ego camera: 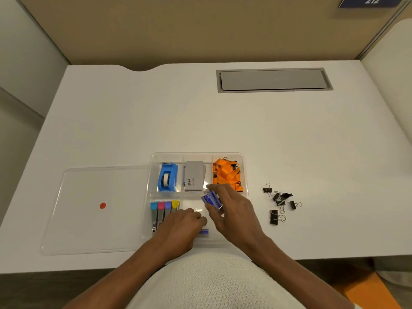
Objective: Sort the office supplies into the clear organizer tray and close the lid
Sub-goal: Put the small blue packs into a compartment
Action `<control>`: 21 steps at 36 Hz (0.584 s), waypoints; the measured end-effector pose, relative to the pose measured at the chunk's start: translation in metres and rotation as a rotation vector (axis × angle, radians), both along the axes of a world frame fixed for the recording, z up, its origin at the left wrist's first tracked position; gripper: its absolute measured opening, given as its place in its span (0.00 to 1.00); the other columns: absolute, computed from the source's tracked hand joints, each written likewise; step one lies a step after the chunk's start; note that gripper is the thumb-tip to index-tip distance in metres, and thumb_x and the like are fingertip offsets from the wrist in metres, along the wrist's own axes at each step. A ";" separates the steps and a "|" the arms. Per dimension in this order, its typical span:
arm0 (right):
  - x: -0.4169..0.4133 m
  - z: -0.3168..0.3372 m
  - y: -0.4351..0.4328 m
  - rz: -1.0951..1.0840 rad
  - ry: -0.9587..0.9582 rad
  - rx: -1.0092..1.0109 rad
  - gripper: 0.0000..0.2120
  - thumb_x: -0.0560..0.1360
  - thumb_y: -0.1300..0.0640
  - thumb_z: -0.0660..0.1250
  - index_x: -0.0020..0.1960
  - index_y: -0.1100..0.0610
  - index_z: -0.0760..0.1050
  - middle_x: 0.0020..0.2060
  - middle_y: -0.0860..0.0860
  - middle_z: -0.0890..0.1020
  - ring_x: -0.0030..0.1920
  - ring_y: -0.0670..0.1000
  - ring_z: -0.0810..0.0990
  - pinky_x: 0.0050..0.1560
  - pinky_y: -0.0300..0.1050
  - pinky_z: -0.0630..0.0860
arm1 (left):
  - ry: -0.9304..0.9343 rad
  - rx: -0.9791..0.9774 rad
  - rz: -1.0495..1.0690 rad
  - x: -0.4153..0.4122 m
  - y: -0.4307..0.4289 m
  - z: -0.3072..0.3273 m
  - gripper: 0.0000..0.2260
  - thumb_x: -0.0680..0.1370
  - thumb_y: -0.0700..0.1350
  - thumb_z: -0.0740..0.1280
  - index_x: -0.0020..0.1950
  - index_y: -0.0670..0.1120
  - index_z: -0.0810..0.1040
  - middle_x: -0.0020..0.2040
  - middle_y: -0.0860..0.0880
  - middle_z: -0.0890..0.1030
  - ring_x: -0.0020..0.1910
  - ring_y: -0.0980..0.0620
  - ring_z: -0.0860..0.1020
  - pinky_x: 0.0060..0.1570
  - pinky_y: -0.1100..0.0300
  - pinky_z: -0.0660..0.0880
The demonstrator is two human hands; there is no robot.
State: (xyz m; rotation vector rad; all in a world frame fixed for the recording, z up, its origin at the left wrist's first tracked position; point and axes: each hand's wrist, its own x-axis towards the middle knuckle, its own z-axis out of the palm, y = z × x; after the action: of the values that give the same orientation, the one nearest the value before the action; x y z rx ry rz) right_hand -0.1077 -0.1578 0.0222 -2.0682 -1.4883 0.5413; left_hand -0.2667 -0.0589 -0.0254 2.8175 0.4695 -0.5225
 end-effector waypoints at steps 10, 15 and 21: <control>0.005 0.000 0.014 -0.037 0.063 -0.038 0.22 0.78 0.49 0.71 0.70 0.51 0.72 0.63 0.48 0.80 0.54 0.47 0.82 0.46 0.32 0.78 | -0.090 0.113 0.037 0.009 -0.005 -0.007 0.17 0.80 0.57 0.66 0.58 0.44 0.81 0.53 0.44 0.85 0.51 0.45 0.79 0.52 0.51 0.72; 0.007 -0.003 0.018 -0.041 0.093 -0.044 0.22 0.78 0.48 0.72 0.70 0.51 0.72 0.64 0.48 0.80 0.55 0.47 0.82 0.47 0.33 0.79 | -0.064 0.097 0.110 0.019 -0.009 -0.009 0.21 0.79 0.61 0.66 0.55 0.43 0.81 0.51 0.44 0.84 0.50 0.45 0.79 0.53 0.50 0.70; 0.006 -0.008 0.020 -0.036 0.107 -0.069 0.24 0.77 0.48 0.73 0.70 0.49 0.71 0.63 0.48 0.81 0.56 0.47 0.82 0.46 0.28 0.74 | 0.000 0.039 0.178 0.021 -0.006 -0.007 0.15 0.78 0.51 0.70 0.62 0.46 0.79 0.57 0.45 0.83 0.55 0.45 0.78 0.58 0.50 0.72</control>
State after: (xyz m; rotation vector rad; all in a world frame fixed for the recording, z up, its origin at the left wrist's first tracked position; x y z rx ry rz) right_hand -0.1018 -0.1373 0.0144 -2.0797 -1.3862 0.6875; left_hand -0.2462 -0.0653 -0.0327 2.7760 0.7294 -0.4819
